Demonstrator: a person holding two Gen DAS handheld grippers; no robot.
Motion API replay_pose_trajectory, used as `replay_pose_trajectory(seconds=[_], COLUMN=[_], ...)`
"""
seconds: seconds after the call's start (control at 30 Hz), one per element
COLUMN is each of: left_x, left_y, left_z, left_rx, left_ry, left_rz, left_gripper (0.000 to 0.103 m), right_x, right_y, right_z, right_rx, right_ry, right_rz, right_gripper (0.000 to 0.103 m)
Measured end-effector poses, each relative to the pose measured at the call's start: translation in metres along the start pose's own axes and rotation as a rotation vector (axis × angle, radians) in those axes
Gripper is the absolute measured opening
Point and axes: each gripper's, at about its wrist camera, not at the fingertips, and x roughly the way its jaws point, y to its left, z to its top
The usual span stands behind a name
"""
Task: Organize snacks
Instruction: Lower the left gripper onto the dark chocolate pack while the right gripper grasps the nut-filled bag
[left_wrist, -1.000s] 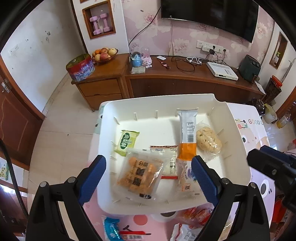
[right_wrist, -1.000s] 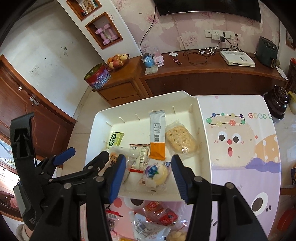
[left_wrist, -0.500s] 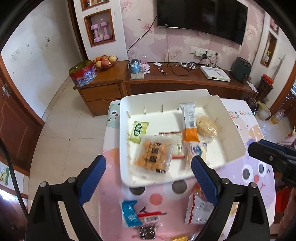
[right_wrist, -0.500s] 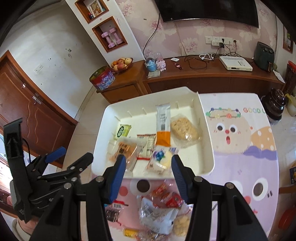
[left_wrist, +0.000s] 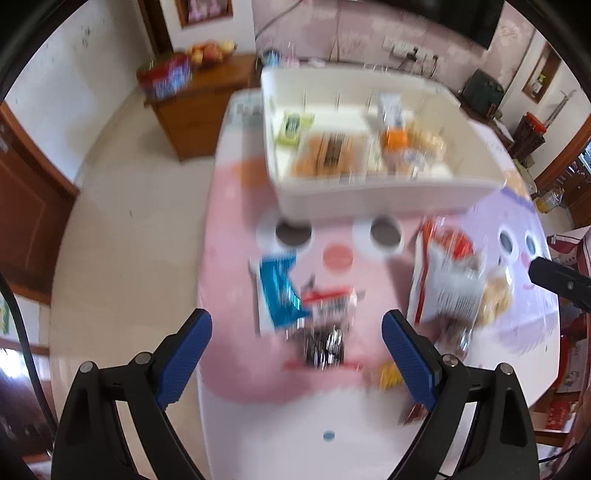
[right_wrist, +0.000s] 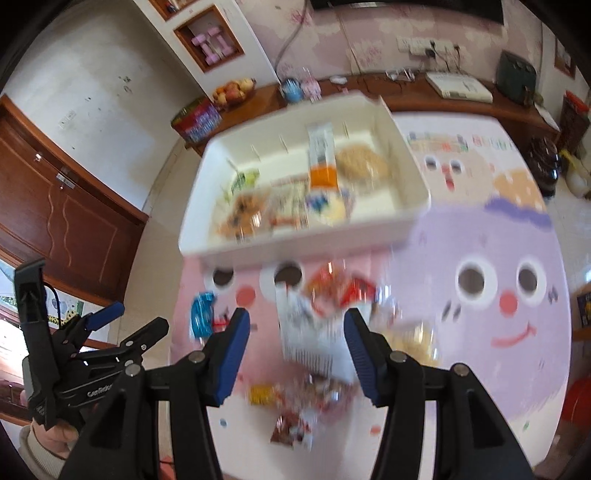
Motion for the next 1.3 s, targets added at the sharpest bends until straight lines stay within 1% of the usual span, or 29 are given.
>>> replay_pose_trajectory(seconds=[0.13, 0.27, 0.47, 0.63, 0.73, 0.8, 0.87, 1.07, 1.3], left_x=[0.025, 0.045, 0.064, 0.078, 0.084, 0.089, 0.092, 0.096, 0.11], left_y=[0.008, 0.013, 0.01, 0.004, 0.002, 0.0, 0.001, 0.002, 0.001], left_z=[-0.024, -0.039, -0.043, -0.039, -0.038, -0.037, -0.038, -0.036, -0.032], left_rx=[-0.039, -0.068, -0.071, -0.06, -0.06, -0.059, -0.062, -0.077, -0.083], left_ry=[0.061, 0.103, 0.115, 0.126, 0.136, 0.144, 0.149, 0.158, 0.193], left_rz=[-0.009, -0.022, -0.021, -0.013, -0.016, -0.017, -0.021, -0.031, -0.031], left_gripper=[0.093, 0.093, 0.093, 0.093, 0.093, 0.093, 0.093, 0.093, 0.088], right_x=[0.017, 0.041, 0.069, 0.09, 0.097, 0.098, 0.105, 0.11, 0.114], right_y=[-0.016, -0.033, -0.045, -0.048, -0.047, -0.046, -0.04, -0.024, -0.014], right_z=[-0.026, -0.048, -0.059, -0.058, -0.057, -0.055, -0.053, -0.052, -0.051], right_rx=[0.096, 0.234, 0.368, 0.438, 0.434, 0.427, 0.399, 0.295, 0.253], right_ry=[0.063, 0.149, 0.211, 0.252, 0.254, 0.242, 0.264, 0.281, 0.304], right_rz=[-0.008, 0.012, 0.027, -0.001, -0.038, -0.047, -0.079, -0.139, -0.171], right_gripper=[0.053, 0.054, 0.053, 0.054, 0.054, 0.054, 0.054, 0.055, 0.055])
